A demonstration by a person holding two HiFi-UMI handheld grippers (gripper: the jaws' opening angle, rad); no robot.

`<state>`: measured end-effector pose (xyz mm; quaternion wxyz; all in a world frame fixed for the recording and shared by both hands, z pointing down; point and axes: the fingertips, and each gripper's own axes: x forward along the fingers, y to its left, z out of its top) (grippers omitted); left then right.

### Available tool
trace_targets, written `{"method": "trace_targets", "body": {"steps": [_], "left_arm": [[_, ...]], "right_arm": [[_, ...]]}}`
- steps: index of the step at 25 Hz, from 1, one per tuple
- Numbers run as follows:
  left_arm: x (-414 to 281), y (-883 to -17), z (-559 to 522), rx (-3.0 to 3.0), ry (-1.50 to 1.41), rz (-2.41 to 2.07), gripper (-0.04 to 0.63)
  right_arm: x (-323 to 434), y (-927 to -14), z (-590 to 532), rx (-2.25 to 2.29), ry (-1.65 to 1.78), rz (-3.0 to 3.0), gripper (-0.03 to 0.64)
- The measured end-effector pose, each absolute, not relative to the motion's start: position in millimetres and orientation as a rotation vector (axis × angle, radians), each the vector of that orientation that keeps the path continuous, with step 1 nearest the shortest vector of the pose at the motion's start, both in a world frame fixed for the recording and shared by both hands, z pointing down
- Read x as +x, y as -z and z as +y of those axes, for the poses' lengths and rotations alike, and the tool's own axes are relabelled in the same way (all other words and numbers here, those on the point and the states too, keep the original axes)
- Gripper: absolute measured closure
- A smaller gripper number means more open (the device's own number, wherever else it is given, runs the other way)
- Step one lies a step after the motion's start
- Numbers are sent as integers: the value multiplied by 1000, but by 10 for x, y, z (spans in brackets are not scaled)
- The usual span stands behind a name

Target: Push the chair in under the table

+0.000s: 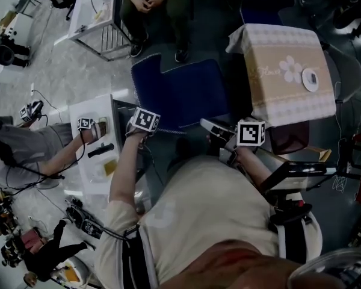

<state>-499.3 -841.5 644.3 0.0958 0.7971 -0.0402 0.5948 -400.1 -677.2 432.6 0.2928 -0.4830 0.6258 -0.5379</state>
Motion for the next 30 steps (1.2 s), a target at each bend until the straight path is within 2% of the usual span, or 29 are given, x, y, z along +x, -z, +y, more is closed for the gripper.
{"method": "trace_targets", "body": {"steps": [30], "left_arm": [[-4807, -6424, -8444, 2346, -1741, -164, 410]], "right_arm": [[-3958, -4390, -6626, -1338, 1440, 1610, 604]]}}
